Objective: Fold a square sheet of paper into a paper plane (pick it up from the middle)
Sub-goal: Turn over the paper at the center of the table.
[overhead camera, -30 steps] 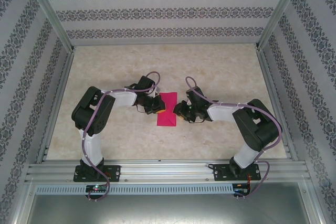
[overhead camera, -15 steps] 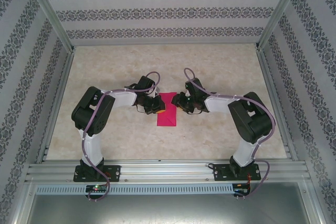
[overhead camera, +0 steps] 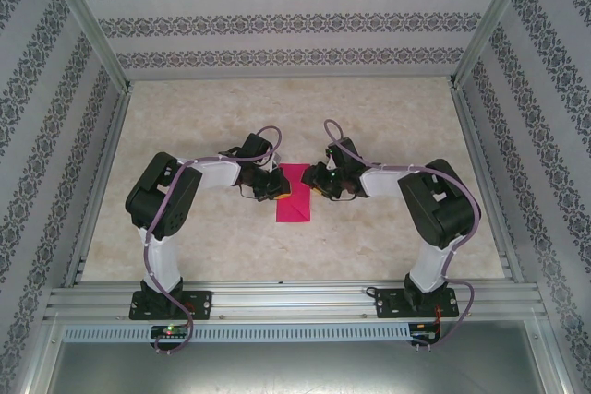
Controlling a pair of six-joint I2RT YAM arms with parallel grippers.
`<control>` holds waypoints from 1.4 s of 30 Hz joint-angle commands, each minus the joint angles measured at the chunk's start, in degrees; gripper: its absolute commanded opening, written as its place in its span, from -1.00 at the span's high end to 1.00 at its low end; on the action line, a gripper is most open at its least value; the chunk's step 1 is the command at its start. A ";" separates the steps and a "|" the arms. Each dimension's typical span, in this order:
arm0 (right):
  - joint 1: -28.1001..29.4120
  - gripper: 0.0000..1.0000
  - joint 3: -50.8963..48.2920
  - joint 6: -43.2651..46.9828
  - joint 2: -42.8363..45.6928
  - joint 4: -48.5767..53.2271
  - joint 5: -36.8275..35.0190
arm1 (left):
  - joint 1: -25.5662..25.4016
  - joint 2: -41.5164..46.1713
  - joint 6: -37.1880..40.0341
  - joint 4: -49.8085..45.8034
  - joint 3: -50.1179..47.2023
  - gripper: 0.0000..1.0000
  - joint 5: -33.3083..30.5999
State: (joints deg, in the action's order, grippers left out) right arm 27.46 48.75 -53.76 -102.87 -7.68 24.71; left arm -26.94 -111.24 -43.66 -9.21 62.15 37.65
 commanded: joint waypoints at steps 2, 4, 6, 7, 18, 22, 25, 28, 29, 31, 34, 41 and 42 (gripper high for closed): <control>-0.48 0.15 0.29 2.31 1.09 3.27 -1.41 | -0.51 1.30 1.21 -3.00 -0.75 0.79 -1.14; -0.49 0.15 1.91 3.18 0.01 4.49 -1.74 | -0.50 1.27 1.21 -3.01 -0.71 0.79 -1.08; -0.57 0.15 2.09 3.09 -0.16 3.95 -2.12 | -0.54 1.47 1.29 -3.14 -0.78 0.79 -1.20; -0.57 0.15 1.99 2.93 -0.18 3.20 -2.04 | -0.49 1.68 1.29 -3.18 -0.85 0.79 -1.26; 1.11 0.24 0.07 -0.12 -2.43 -0.25 2.73 | -0.49 1.75 1.30 -3.33 -0.97 0.79 -1.44; 1.31 0.23 -2.51 -0.92 0.26 -1.60 3.54 | -0.49 2.09 1.43 -3.44 -1.08 0.79 -2.00; 1.64 0.23 -4.33 -2.07 1.70 -4.47 5.32 | -0.48 2.12 1.16 -3.32 -1.11 0.79 -2.12; 1.98 0.23 -5.95 -2.62 3.21 -5.41 5.49 | -0.48 2.19 0.95 -3.09 -1.22 0.79 -2.14; 1.98 0.23 -6.51 -2.64 3.56 -5.80 5.52 | -0.53 2.30 0.94 -3.09 -1.23 0.79 -2.22; 2.07 0.23 -7.41 -2.59 3.73 -6.78 6.48 | -0.56 2.44 0.94 -3.25 -1.21 0.79 -2.23; 2.33 0.23 -8.48 -3.10 3.47 -8.70 7.66 | -0.51 2.54 1.03 -3.44 -1.12 0.79 -2.30; 2.59 0.23 -9.53 -3.90 2.35 -12.19 8.87 | -0.53 3.29 0.77 -3.27 -1.17 0.79 -2.55; 2.60 0.24 -9.55 -4.00 2.17 -12.58 8.95 | -0.53 3.52 0.77 -3.27 -1.24 0.79 -2.62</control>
State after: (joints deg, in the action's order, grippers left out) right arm 29.32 40.25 -57.04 -100.22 -17.96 31.83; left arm -27.00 -109.86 -43.66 -10.33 61.69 35.90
